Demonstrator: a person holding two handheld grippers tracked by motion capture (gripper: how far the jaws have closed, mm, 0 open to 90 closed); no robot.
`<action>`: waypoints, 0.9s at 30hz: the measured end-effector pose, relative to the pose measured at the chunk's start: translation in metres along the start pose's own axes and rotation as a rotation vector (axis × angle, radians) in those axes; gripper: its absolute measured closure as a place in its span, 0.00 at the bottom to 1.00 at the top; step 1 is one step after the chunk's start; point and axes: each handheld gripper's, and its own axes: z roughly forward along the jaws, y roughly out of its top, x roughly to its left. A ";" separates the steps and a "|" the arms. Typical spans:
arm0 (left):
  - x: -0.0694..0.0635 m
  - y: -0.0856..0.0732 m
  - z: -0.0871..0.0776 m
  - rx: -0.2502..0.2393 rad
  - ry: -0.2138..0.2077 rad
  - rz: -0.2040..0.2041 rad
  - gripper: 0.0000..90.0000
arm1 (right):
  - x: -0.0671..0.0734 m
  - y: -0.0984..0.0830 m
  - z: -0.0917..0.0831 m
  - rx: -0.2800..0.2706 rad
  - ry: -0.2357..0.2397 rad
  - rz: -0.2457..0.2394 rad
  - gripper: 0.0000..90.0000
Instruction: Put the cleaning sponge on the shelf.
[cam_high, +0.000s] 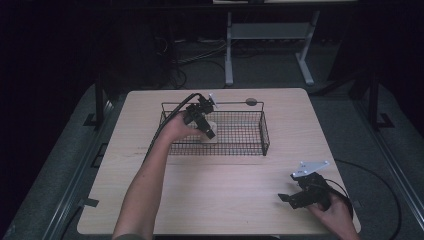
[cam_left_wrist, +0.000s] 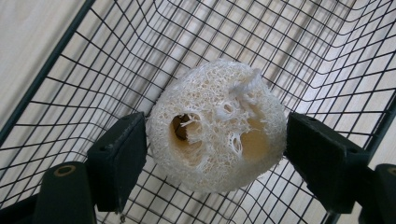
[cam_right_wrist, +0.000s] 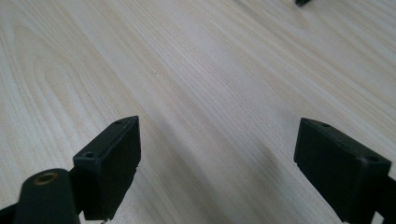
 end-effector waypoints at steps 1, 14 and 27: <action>0.000 0.000 -0.001 -0.003 -0.003 0.002 0.23 | 0.000 0.000 0.000 0.000 0.002 0.003 0.16; -0.003 -0.002 -0.011 -0.009 0.003 0.019 0.22 | 0.000 0.001 0.001 0.005 0.000 0.000 0.16; -0.007 -0.004 -0.020 -0.025 0.003 0.020 0.22 | 0.001 0.001 0.000 0.003 -0.002 0.004 0.16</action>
